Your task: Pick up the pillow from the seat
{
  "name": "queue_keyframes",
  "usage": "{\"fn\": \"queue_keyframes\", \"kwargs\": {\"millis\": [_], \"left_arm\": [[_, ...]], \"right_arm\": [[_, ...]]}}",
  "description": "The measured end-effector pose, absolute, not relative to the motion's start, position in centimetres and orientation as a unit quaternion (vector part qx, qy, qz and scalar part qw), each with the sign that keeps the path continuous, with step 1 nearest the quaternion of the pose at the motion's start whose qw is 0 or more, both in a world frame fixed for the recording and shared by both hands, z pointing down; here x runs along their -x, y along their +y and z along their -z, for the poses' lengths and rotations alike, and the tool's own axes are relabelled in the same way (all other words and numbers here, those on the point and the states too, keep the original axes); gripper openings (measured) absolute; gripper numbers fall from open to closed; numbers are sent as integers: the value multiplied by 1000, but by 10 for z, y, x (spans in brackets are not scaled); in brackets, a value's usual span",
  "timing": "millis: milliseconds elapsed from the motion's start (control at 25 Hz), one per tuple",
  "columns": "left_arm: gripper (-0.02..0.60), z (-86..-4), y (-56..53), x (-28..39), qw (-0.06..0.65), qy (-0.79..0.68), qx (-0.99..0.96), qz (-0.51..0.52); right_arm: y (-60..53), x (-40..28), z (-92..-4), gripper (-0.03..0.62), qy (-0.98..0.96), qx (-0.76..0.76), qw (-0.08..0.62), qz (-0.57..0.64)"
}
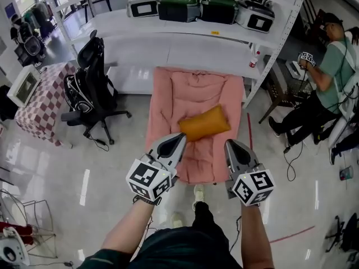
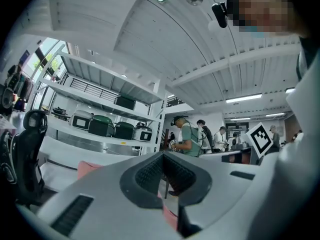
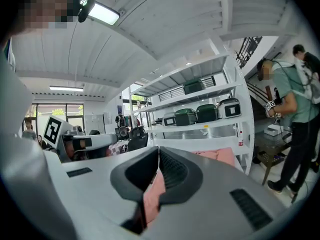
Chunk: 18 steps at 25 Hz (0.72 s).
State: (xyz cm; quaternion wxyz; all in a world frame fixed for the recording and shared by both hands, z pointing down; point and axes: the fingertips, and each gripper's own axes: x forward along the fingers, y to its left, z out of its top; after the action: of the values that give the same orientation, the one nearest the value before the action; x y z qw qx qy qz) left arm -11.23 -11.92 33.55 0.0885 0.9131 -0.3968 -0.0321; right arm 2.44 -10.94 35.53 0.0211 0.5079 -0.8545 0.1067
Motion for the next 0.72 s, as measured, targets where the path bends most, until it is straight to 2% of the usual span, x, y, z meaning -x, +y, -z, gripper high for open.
{"fn": "queue_keyframes", "kwargs": {"millis": [720], "left_arm": [[0,-418,-281,41,128,-422,-897,-9]], "right_arm": [[-275,-95,-450,3,-857,-484,70,-160]]}}
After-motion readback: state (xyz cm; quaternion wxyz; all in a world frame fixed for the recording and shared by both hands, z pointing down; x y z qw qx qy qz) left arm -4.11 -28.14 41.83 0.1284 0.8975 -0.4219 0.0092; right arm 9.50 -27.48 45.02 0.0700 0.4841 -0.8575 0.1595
